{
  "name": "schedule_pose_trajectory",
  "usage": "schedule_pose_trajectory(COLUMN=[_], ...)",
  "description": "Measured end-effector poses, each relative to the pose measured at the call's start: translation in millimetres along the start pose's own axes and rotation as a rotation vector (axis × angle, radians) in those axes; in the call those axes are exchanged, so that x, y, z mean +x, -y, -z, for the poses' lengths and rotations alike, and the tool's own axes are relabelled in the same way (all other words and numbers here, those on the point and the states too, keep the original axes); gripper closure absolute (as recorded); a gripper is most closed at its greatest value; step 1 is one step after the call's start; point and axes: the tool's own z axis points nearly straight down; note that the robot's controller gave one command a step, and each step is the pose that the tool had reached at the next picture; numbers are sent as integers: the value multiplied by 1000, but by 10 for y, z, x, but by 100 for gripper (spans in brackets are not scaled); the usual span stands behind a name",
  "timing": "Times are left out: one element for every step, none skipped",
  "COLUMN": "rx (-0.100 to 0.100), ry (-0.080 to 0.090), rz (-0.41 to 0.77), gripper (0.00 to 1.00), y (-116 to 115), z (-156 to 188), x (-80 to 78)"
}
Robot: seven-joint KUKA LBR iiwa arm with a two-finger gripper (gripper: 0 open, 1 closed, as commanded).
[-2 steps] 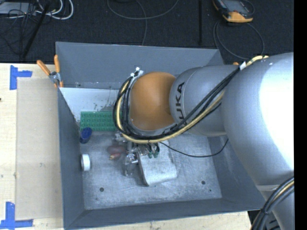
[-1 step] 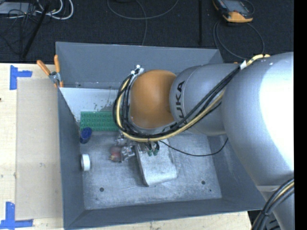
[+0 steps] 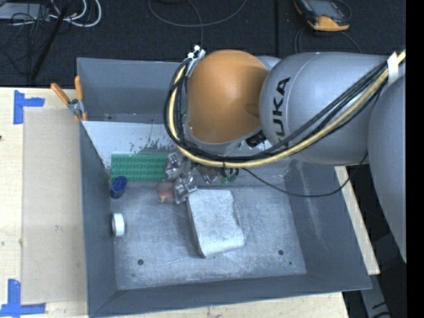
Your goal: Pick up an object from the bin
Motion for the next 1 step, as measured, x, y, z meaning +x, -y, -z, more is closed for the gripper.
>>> schedule_pose_trajectory(rx=[-2], ry=[-2], rz=[307], gripper=[100], y=[-161], z=[503], x=[-149])
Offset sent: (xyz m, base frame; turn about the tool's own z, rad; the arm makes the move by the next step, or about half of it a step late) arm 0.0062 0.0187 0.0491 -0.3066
